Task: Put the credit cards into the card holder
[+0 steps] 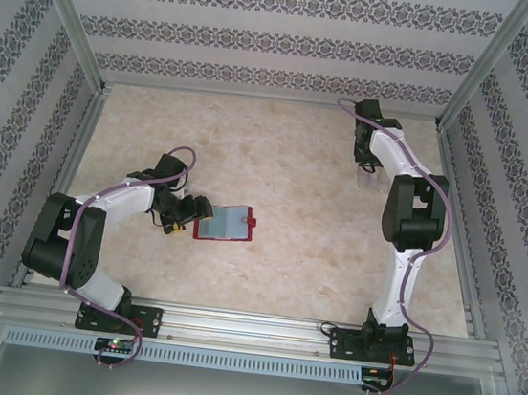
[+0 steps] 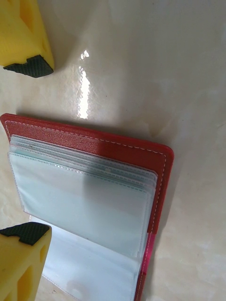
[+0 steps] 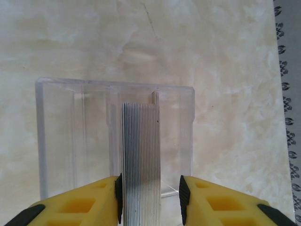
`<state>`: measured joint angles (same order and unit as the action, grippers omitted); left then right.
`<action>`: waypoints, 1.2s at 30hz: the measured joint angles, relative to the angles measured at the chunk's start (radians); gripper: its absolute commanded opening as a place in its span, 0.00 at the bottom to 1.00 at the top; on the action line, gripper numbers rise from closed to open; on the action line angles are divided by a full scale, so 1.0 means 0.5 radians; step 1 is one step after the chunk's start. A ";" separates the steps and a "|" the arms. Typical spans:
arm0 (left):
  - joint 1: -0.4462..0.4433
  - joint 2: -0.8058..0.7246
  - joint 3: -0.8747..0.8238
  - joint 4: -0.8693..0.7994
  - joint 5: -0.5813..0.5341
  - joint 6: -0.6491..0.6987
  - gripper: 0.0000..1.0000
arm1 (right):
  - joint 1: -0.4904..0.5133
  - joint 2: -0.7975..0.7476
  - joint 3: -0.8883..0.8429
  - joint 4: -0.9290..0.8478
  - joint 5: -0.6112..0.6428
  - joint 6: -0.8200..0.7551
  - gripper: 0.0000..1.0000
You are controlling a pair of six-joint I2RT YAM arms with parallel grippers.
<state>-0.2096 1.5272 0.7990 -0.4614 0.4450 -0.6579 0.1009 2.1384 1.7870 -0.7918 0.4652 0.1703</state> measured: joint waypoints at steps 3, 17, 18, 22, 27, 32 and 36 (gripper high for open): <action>0.000 0.000 0.000 0.000 0.000 0.000 0.82 | 0.000 -0.017 0.000 -0.002 0.014 -0.009 0.36; 0.000 0.000 0.000 0.000 0.000 0.000 0.83 | 0.001 -0.022 0.000 -0.010 0.018 -0.037 0.19; 0.000 0.000 0.000 0.000 0.000 0.000 0.82 | 0.001 -0.022 0.000 -0.011 0.018 -0.040 0.16; 0.000 0.000 0.000 0.000 0.000 0.000 0.82 | 0.001 -0.023 0.000 -0.011 0.010 -0.040 0.12; 0.000 0.000 0.000 0.000 0.000 0.000 0.82 | 0.001 -0.025 0.003 -0.020 -0.004 -0.040 0.05; 0.000 0.000 0.000 0.000 -0.001 0.000 0.82 | 0.004 -0.057 0.006 -0.027 -0.028 -0.042 0.03; 0.000 0.000 0.000 0.000 -0.001 0.000 0.82 | 0.005 -0.102 0.009 -0.028 -0.051 -0.042 0.03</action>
<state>-0.2096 1.5272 0.7990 -0.4614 0.4446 -0.6579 0.1032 2.0872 1.7916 -0.8059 0.4397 0.1493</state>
